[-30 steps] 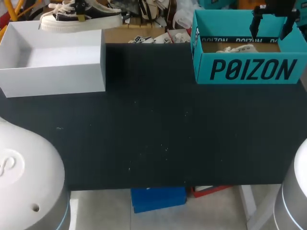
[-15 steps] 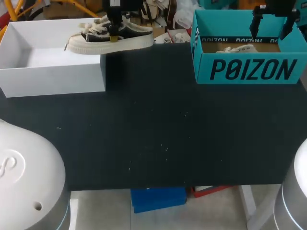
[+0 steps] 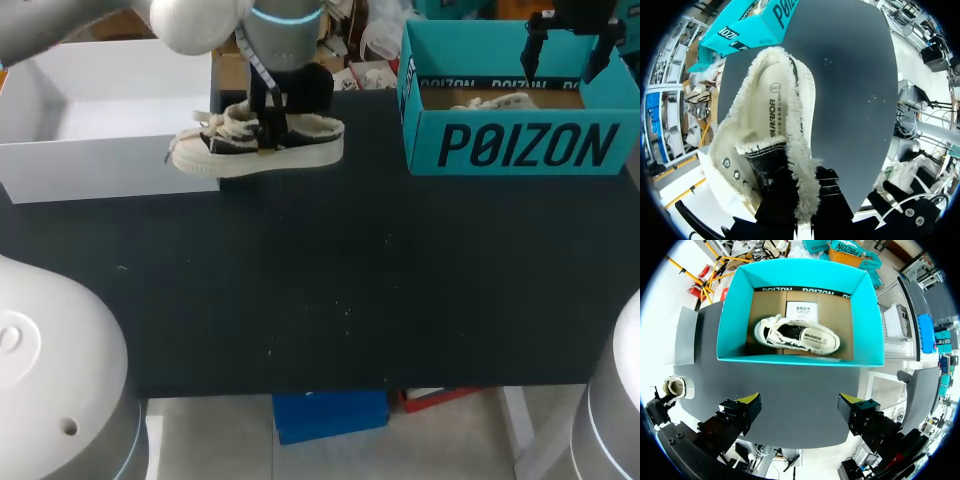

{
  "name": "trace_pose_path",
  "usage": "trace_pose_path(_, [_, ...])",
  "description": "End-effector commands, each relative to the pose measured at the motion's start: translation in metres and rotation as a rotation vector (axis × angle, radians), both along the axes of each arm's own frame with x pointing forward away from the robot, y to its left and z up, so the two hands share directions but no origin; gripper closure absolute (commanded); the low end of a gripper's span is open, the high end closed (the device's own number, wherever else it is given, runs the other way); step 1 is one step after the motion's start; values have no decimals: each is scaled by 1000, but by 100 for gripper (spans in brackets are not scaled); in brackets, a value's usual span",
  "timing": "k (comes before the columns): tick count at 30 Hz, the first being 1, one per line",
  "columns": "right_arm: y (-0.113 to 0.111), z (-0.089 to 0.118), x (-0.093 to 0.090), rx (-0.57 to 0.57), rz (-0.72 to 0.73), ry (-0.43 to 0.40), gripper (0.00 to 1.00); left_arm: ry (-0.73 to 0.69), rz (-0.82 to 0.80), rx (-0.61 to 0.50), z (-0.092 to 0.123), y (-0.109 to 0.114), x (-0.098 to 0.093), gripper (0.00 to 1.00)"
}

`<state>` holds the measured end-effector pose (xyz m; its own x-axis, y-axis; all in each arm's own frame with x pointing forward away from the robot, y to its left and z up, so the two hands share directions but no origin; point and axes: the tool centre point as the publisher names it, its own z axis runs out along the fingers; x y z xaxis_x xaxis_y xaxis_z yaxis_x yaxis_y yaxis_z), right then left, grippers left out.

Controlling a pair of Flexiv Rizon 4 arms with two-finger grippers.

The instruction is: Take the shoe out of the shoebox, open the shoe tongue, remove and reinsert the insole, then place the shoe into the shoebox

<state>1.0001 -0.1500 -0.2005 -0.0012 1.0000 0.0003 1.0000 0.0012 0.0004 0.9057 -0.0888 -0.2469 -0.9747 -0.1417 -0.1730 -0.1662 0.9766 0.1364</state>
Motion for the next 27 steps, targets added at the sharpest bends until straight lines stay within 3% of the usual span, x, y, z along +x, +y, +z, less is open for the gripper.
trace_pose_path(1, [0,0,0,0,0,0,0,-94,-17,18,-34,-8,-3,100])
trace_pose_path(9, [0,0,0,0,0,0,0,-66,-59,-20,-74,-32,-13,100])
trace_pose_path(27, [0,0,0,0,0,0,0,-44,-188,-59,-117,-62,-39,100])
